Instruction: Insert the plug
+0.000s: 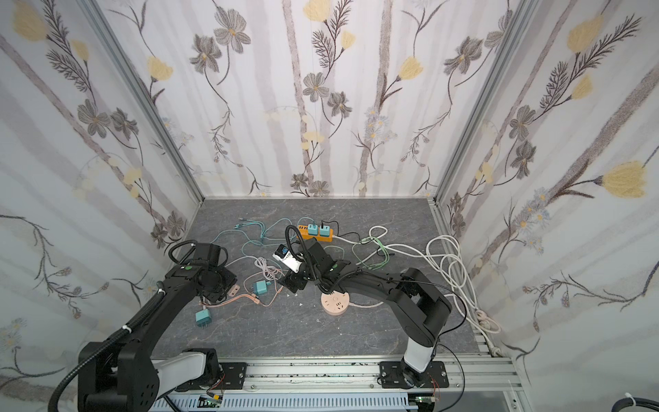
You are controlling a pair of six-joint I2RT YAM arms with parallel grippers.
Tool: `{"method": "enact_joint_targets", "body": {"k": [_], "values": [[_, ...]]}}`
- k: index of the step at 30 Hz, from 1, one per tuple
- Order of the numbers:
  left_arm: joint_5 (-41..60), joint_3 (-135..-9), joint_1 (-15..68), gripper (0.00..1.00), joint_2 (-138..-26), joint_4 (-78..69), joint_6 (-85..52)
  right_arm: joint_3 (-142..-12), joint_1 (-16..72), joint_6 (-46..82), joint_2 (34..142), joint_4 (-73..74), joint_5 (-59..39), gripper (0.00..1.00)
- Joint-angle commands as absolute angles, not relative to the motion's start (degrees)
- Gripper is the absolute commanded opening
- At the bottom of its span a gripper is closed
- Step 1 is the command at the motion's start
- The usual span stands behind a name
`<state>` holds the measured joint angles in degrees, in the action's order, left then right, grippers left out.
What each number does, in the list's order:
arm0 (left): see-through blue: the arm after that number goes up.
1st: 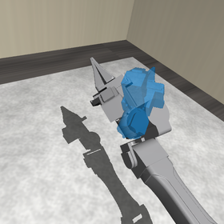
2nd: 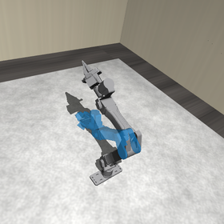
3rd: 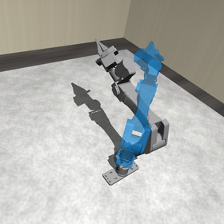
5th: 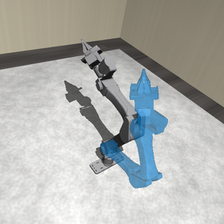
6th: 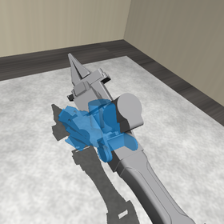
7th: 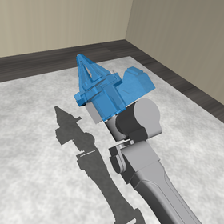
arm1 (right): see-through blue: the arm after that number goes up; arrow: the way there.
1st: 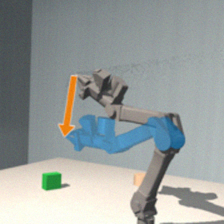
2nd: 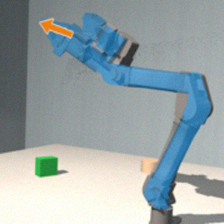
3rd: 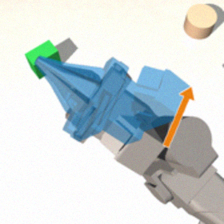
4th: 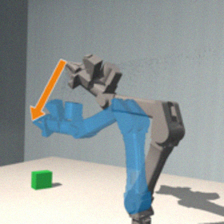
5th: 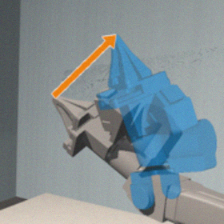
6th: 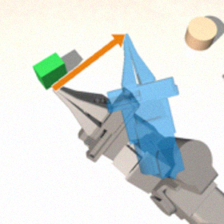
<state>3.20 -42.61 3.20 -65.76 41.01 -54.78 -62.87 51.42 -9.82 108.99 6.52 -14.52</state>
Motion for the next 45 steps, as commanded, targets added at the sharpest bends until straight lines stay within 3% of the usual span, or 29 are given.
{"method": "enact_joint_targets", "body": {"k": [1,9,11,13,15,18,21,24,27,29,30,35,38,45], "values": [[1.62,-40.86,3.60,0.00,-63.91,46.12,-59.02,-64.44,51.50,-8.13,110.65,4.47,-10.47,0.85],[4.64,-35.91,6.64,0.00,-65.31,42.31,-61.82,-78.31,53.76,-3.99,121.83,-10.73,-4.08,0.79],[4.23,-35.94,8.53,0.00,-66.27,41.76,-61.84,-80.42,54.14,-3.54,123.74,-12.83,-3.91,0.67],[3.09,-36.71,10.71,0.00,-67.35,42.13,-61.25,-80.20,54.23,-3.32,123.82,-13.27,-4.02,0.45],[1.29,-37.75,13.07,0.00,-68.21,42.56,-59.30,-77.07,54.10,-3.16,121.86,-12.08,-4.60,0.29],[-1.89,-40.02,17.54,0.00,-69.61,43.23,-54.67,-69.65,53.79,-4.59,117.09,-8.51,-10.02,0.17],[-5.51,-42.52,23.65,0.00,-70.90,41.95,-48.95,-63.49,53.71,-5.96,112.01,-6.29,-17.40,0.25],[-8.06,-45.03,31.41,0.00,-71.69,40.15,-42.31,-56.44,52.21,0.89,103.85,-0.05,-14.58,0.57],[-7.77,-47.13,39.61,0.00,-73.02,37.02,-33.15,-47.04,49.82,8.00,93.54,4.08,-6.96,0.74],[-7.27,-49.05,44.88,0.00,-75.44,35.41,-25.82,-43.04,47.56,12.52,86.76,2.46,-1.85,0.96],[-7.43,-50.27,47.28,0.00,-77.02,34.69,-21.89,-41.16,46.17,14.99,83.72,0.66,0.88,0.99],[-4.84,-55.49,55.21,0.00,-84.68,32.36,-2.62,-34.78,38.64,24.93,69.92,-9.80,13.15,0.99],[3.18,-57.25,56.93,0.00,-87.27,31.89,11.66,-32.51,35.08,28.44,63.34,-14.73,18.63,0.99],[6.72,-59.19,59.38,0.00,-93.86,41.50,38.03,-25.47,30.14,29.47,49.84,-15.13,15.32,0.99]]}}
